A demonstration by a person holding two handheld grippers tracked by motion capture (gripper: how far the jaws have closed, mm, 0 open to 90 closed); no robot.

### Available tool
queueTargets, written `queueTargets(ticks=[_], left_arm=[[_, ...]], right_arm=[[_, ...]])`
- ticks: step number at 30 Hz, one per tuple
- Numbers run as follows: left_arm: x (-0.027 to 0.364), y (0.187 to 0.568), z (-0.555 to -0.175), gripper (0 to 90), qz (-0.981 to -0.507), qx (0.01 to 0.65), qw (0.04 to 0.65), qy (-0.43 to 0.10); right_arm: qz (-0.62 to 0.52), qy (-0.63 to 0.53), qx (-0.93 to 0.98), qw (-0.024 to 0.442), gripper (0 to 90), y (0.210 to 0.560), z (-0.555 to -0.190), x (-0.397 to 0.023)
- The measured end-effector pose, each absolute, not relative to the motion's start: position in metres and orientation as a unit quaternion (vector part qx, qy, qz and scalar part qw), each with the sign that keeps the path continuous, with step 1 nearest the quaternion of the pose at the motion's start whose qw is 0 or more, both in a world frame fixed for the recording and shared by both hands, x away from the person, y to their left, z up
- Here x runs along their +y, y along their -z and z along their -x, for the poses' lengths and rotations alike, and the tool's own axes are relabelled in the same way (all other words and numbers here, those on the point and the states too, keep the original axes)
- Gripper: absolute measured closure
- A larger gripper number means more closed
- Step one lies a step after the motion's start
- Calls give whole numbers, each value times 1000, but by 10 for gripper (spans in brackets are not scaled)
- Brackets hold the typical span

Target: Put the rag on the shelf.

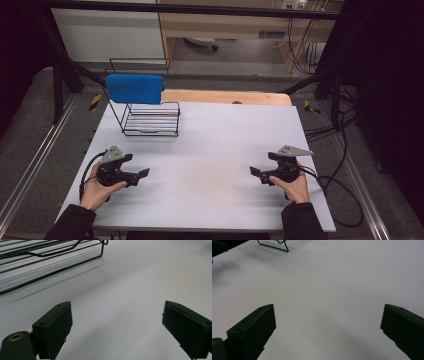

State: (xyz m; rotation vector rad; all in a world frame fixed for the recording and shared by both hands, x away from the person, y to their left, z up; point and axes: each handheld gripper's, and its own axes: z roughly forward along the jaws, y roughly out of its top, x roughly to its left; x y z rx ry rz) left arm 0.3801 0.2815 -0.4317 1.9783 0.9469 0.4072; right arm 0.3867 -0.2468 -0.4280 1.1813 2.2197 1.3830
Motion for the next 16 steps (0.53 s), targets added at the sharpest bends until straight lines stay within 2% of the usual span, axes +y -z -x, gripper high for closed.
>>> queueTargets(ticks=[16], left_arm=[[283, 441, -374, 93, -805, 371, 433, -165]], right_arm=[[-416, -473, 764, 139, 7, 446, -367, -272]])
